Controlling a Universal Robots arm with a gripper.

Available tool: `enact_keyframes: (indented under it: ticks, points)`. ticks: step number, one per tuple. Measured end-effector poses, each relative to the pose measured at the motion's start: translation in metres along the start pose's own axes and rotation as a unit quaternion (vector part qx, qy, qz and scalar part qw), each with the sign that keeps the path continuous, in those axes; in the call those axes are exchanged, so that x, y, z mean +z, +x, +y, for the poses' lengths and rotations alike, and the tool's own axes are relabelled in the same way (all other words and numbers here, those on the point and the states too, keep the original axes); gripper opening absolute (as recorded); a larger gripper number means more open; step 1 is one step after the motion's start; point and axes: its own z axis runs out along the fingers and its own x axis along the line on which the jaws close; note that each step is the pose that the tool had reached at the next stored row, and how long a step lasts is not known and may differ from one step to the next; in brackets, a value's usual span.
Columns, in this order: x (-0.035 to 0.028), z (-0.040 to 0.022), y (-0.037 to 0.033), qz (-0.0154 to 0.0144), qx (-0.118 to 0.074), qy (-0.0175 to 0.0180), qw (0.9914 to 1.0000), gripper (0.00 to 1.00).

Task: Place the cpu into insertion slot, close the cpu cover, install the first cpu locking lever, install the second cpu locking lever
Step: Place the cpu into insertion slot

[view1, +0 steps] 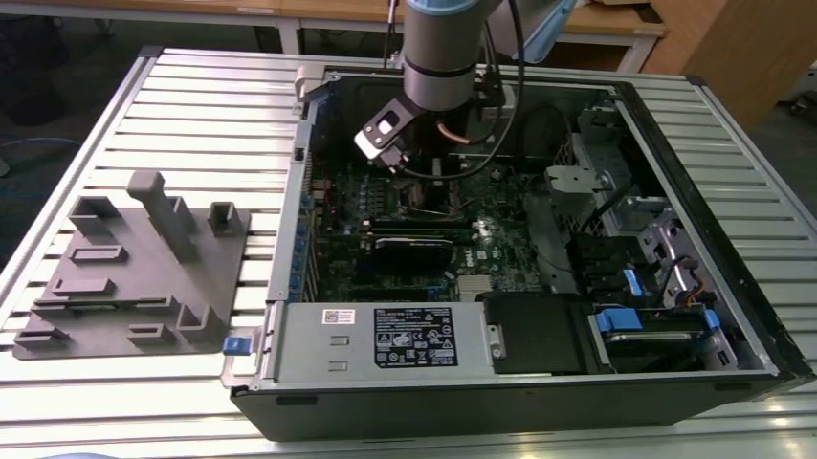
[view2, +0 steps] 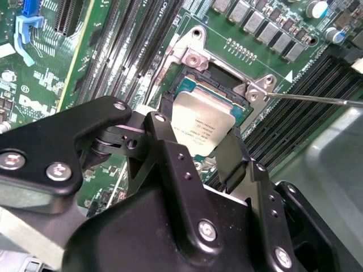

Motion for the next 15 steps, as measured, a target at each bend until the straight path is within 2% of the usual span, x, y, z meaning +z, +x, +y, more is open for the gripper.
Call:
enact_keyframes:
  ticks: [8, 15]
  points:
    - [0.0051, -0.0019, 0.0006, -0.0002, 0.000, -0.0003, 1.00000, 0.54]
    - [0.0055, -0.0017, 0.0008, 0.0000, 0.000, -0.0004, 1.00000, 0.54]
